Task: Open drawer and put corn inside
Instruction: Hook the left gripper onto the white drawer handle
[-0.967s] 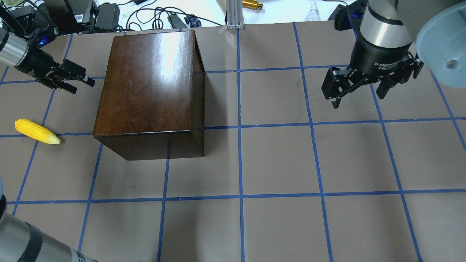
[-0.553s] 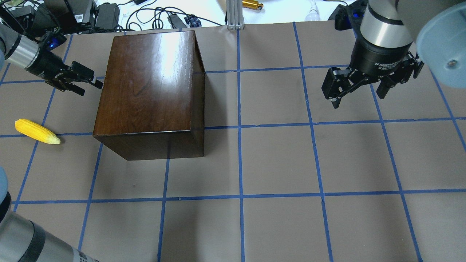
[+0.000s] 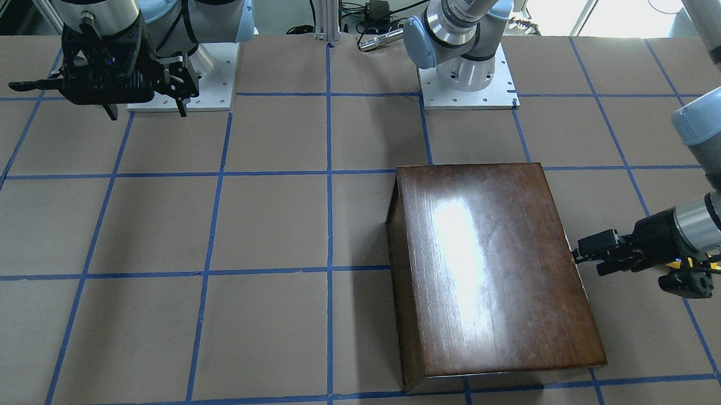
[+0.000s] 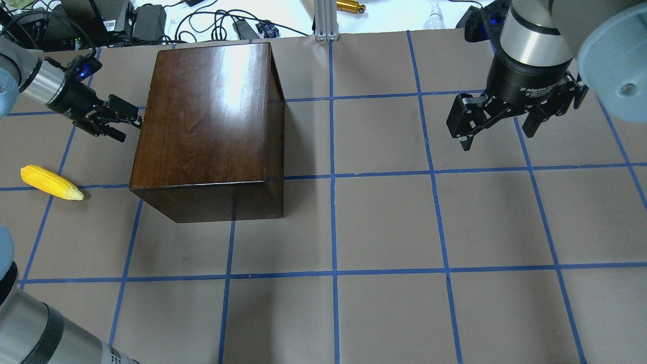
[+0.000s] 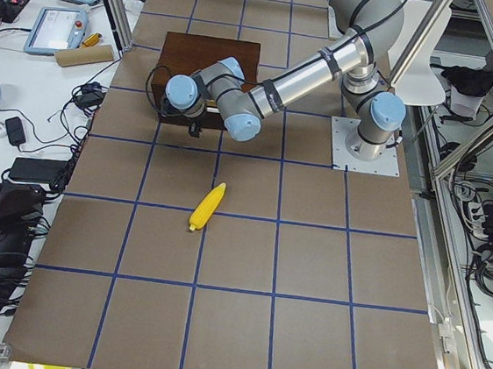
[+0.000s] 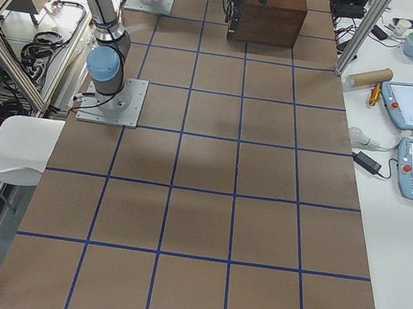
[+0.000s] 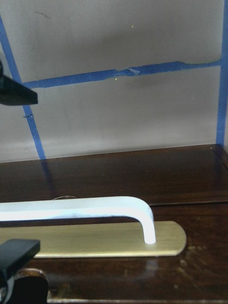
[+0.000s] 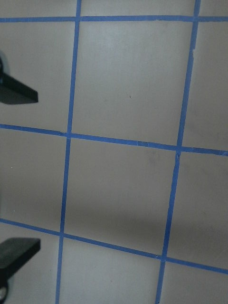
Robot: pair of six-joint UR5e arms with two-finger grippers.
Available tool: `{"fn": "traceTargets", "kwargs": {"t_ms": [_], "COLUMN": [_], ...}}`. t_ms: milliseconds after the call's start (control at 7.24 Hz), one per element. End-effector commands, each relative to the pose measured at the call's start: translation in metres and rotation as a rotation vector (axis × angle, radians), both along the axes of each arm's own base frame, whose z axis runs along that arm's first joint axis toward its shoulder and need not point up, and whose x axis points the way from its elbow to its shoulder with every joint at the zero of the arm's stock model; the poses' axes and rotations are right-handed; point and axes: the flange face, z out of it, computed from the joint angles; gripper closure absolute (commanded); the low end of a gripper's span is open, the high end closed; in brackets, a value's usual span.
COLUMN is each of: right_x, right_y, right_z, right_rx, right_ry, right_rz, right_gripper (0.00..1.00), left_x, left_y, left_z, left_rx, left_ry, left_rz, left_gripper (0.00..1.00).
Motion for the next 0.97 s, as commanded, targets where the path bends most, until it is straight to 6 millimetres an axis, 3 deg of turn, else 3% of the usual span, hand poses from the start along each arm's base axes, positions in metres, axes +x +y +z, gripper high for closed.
{"fn": "traceTargets", "kwargs": {"t_ms": [0,829], "right_x": [0.0,0.0], "right_y": [0.0,0.0], "right_z": [0.0,0.0], "right_rx": [0.0,0.0], "right_ry": [0.0,0.001], "right_rz": [0.0,0.0], "right_gripper": [0.0,0.0], "left_x": [0.0,0.006], "left_y": [0.0,-0.009], "left_z": [-0.009,-0.021], "left_rx": [0.011,-0.016], "left_ry": [0.007,-0.009], "left_rz": [-0.002,-0.003], "left_gripper": [0.0,0.0]}}
